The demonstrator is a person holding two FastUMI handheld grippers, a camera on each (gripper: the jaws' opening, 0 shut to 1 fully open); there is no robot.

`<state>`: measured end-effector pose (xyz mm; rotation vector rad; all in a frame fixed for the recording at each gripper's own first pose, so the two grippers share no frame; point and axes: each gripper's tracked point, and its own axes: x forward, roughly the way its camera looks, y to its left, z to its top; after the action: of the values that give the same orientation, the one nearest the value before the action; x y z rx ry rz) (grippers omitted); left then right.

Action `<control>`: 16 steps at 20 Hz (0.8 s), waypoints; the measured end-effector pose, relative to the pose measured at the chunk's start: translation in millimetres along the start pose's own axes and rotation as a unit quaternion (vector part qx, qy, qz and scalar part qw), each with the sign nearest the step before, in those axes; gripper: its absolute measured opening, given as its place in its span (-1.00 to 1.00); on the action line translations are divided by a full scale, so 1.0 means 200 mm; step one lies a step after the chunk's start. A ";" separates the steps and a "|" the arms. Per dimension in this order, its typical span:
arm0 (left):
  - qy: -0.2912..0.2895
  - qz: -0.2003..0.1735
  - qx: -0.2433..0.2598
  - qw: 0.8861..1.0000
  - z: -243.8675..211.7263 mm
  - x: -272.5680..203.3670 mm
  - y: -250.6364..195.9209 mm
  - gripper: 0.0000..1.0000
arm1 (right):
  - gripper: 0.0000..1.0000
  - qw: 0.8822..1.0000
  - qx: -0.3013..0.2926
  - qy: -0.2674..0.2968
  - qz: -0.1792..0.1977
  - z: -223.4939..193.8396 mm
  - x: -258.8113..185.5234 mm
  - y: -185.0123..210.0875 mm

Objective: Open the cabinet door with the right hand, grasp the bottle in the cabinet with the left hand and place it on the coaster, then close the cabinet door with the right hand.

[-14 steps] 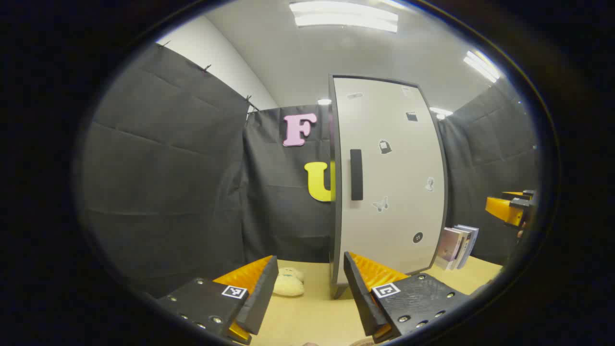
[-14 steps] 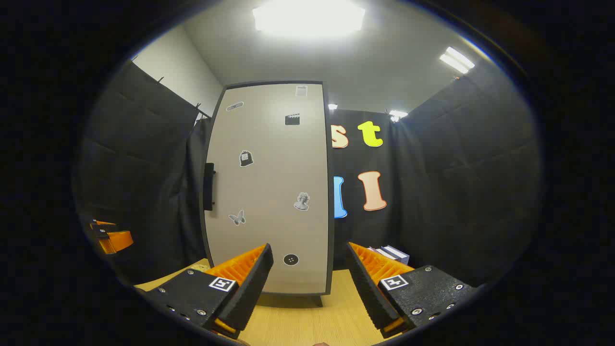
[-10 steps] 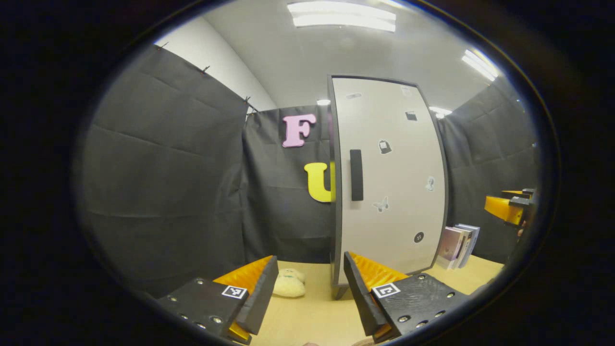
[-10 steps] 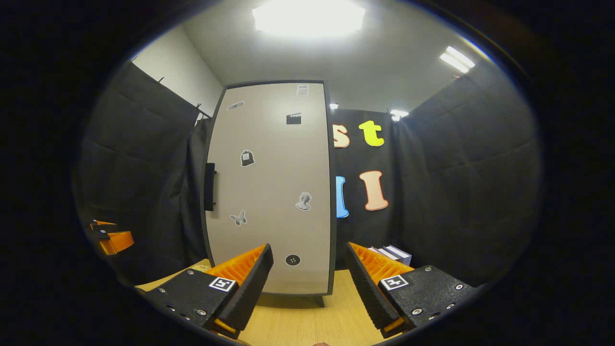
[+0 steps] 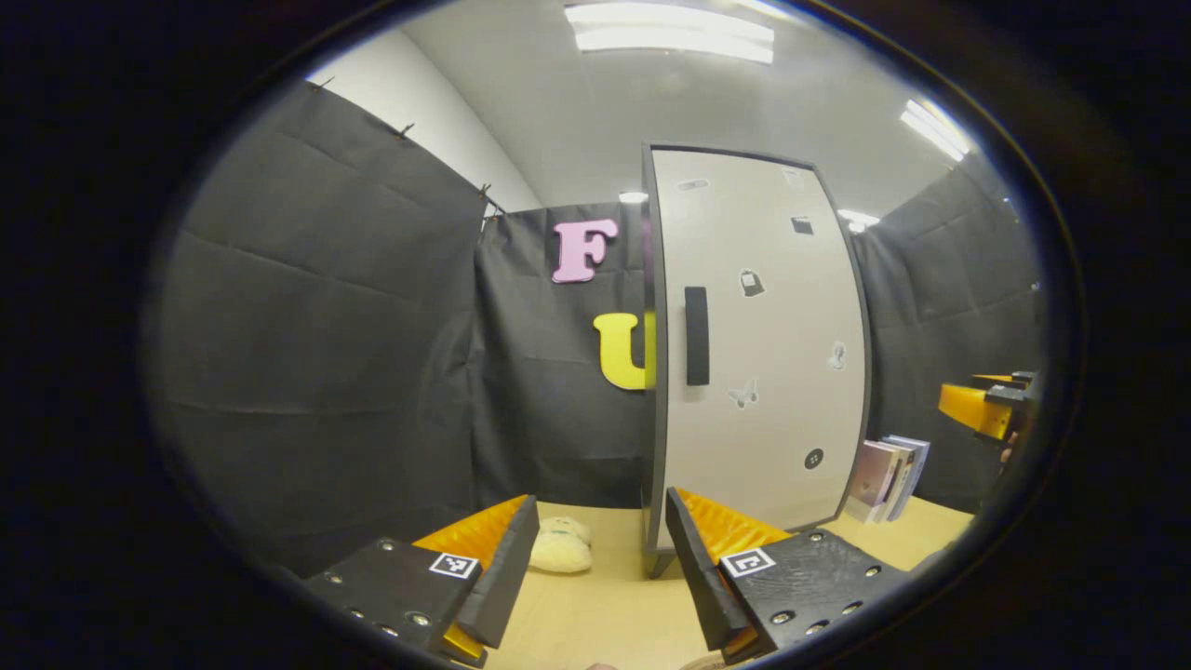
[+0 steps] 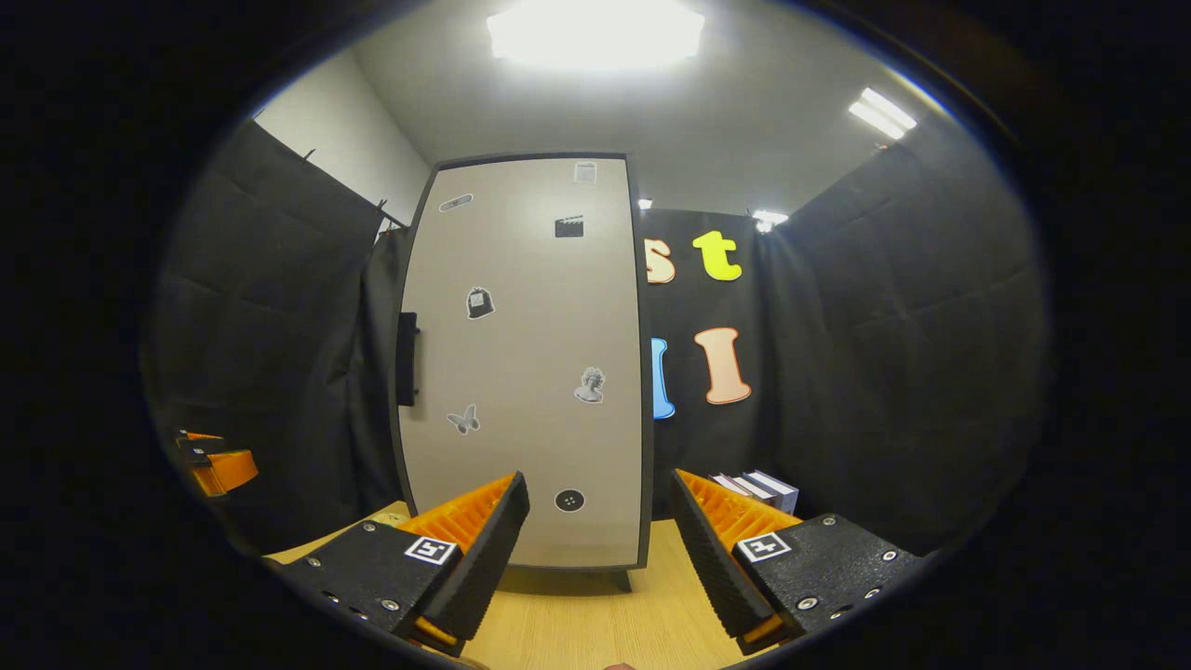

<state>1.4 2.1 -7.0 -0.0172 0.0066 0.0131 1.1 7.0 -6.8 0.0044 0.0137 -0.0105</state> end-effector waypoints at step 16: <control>-0.015 0.035 0.023 0.999 0.03 -0.17 0.22 0.57 | 0.87 0.999 0.009 -0.020 0.046 0.18 0.20 0.28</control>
<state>-32.5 45.4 -1.7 0.0285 -0.0223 0.0822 41.2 62.1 28.1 0.0228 -0.0257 0.0806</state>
